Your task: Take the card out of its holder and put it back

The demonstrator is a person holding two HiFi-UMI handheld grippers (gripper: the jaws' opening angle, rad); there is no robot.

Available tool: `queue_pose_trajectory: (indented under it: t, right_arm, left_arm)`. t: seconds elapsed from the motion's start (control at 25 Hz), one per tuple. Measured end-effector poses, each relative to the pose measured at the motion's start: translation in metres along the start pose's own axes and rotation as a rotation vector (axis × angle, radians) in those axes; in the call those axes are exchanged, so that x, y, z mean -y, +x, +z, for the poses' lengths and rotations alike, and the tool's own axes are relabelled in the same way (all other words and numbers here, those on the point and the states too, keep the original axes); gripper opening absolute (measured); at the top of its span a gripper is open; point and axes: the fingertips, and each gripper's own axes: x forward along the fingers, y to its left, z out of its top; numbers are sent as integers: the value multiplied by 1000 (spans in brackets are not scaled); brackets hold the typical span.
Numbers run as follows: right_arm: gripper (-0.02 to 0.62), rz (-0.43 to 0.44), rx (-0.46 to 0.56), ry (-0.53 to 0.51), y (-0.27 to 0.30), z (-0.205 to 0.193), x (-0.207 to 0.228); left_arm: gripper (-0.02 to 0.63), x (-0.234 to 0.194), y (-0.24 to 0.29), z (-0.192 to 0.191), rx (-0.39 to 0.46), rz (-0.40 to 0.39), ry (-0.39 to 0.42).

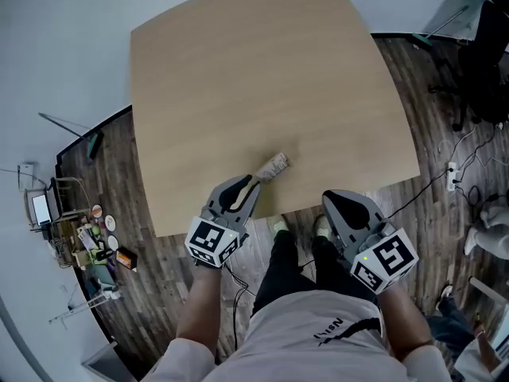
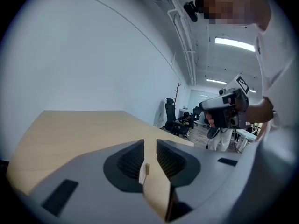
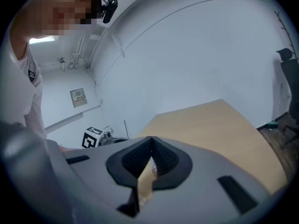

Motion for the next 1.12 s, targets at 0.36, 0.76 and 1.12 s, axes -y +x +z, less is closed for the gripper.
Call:
queue_pose_trajectory:
  t: [0.36,0.76,1.12]
  right_arm:
    - [12,116,33,-78,-29,20,-18]
    - [12,226,54,-108,-57,27,-59]
    - [12,227,89,-117,-76,21,-114]
  left_arm:
    - [40,91,-41,47,113,112,-86]
    - [18,168,-92,77,199,260,-207]
    - [17,178,-140,73,230,287,-224]
